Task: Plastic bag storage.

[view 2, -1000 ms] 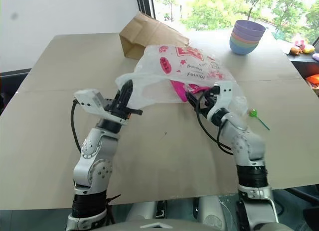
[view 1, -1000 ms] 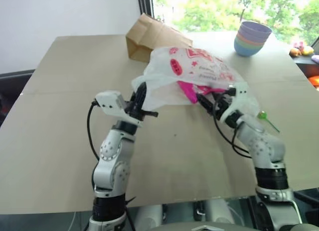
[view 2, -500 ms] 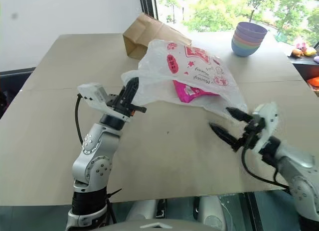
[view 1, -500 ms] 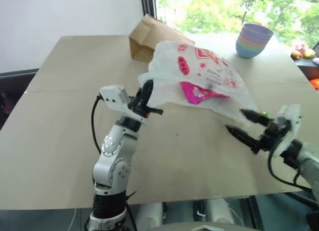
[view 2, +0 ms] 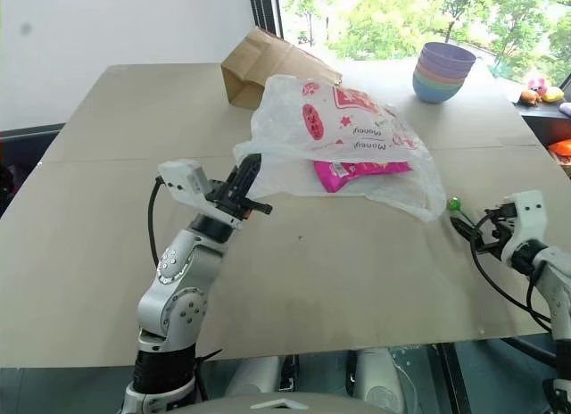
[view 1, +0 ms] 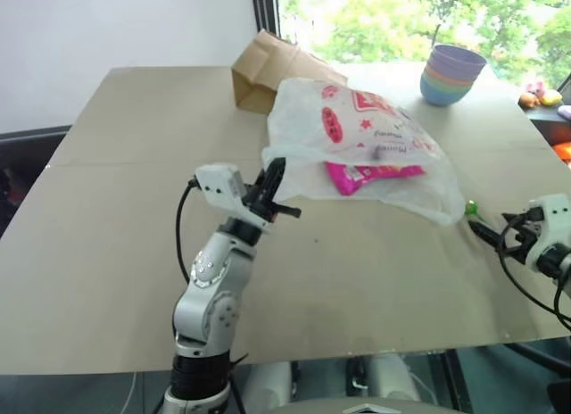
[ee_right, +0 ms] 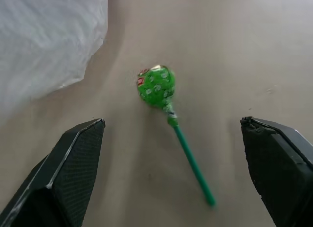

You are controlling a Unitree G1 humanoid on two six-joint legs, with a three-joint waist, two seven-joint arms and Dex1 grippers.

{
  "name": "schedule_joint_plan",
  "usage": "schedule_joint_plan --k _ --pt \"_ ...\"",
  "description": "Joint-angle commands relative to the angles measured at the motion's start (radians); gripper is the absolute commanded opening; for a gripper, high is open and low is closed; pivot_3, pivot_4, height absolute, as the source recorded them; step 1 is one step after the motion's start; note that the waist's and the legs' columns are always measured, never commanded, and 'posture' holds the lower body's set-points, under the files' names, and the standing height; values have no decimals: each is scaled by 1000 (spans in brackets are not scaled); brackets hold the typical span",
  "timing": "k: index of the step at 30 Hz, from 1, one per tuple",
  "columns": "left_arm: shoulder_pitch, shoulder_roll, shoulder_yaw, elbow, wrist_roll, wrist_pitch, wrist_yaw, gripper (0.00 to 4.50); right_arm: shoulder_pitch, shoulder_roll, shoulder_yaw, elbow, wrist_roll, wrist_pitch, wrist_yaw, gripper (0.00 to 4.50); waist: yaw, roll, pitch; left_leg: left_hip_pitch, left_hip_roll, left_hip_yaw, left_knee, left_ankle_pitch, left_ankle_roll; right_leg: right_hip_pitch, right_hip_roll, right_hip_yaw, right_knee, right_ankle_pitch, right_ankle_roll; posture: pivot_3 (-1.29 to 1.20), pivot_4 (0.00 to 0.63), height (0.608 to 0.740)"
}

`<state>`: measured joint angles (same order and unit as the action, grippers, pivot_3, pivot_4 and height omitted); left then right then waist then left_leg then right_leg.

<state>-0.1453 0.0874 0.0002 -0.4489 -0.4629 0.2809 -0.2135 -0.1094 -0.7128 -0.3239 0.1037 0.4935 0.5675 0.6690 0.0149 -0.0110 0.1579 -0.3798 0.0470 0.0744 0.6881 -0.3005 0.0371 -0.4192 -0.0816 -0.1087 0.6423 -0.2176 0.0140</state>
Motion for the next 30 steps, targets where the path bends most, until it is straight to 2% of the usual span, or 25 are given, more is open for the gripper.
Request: schedule_joint_plan --k 1,3,4,6,12,13,17,21,23,25,27,30 --pt "-7 15 21 -18 14 -12 2 0 -24 -31 19 26 11 71 49 4475 0 0 0 0 0 0 0 0 0 0 0 0 0 0 0 0 150 740" --pt "-15 24 37 -14 13 -10 2 0 -31 -46 48 40 -22 56 68 4475 0 -1 0 0 0 0 0 0 0 1 0 0 0 0 0 0 150 740" --pt "-15 28 44 -13 12 -10 1 0 -36 -51 60 50 -38 47 71 3977 0 -1 0 0 0 0 0 0 0 1 0 0 -1 0 0 0 150 740" --pt "-8 31 51 -13 11 -10 -2 0 -47 -52 67 69 -54 42 69 3320 0 -1 -1 1 0 0 0 0 0 2 0 0 -1 0 0 0 150 740" --pt "13 30 38 -21 16 -9 -8 0 -35 -83 106 69 -140 -27 86 376 0 -2 -1 1 0 -1 0 0 -1 3 0 -1 -1 0 0 0 150 740" --pt "13 29 35 -18 19 -11 -8 0 -30 -92 117 70 -163 -55 90 44 0 -2 -1 1 0 -1 0 1 -2 3 0 -1 -1 0 0 0 150 740" --pt "7 26 27 -10 24 -14 -8 0 -19 -100 117 78 -200 -129 99 44 0 -2 -1 1 0 -1 0 1 -2 3 0 -1 -1 0 0 0 150 740" --pt "3 23 23 -11 24 -13 -9 0 -58 -55 21 87 -118 -146 88 44 1 -2 -1 1 0 -1 0 1 -2 3 0 -1 -1 0 0 0 150 740" --pt "4 21 21 -7 25 -14 -12 0 -137 31 -99 46 24 -221 85 44 -2 -2 0 1 0 0 0 1 -2 3 0 -1 -1 0 0 0 150 740" --pt "4 21 17 -1 27 -13 -16 0 -229 107 -200 -26 192 -160 23 44 -8 0 2 2 0 1 0 1 -2 2 0 1 -1 0 0 0 150 740" --pt "-1 18 12 4 27 -11 -18 0 -272 129 -181 -141 296 -66 26 44 -5 3 3 2 0 1 0 1 -2 2 1 2 -1 0 0 0 150 740" --pt "-12 12 6 16 33 -12 -18 0 -255 123 -50 -342 411 70 99 44 0 4 3 1 1 -3 0 1 -2 2 1 0 0 0 0 0 150 740"
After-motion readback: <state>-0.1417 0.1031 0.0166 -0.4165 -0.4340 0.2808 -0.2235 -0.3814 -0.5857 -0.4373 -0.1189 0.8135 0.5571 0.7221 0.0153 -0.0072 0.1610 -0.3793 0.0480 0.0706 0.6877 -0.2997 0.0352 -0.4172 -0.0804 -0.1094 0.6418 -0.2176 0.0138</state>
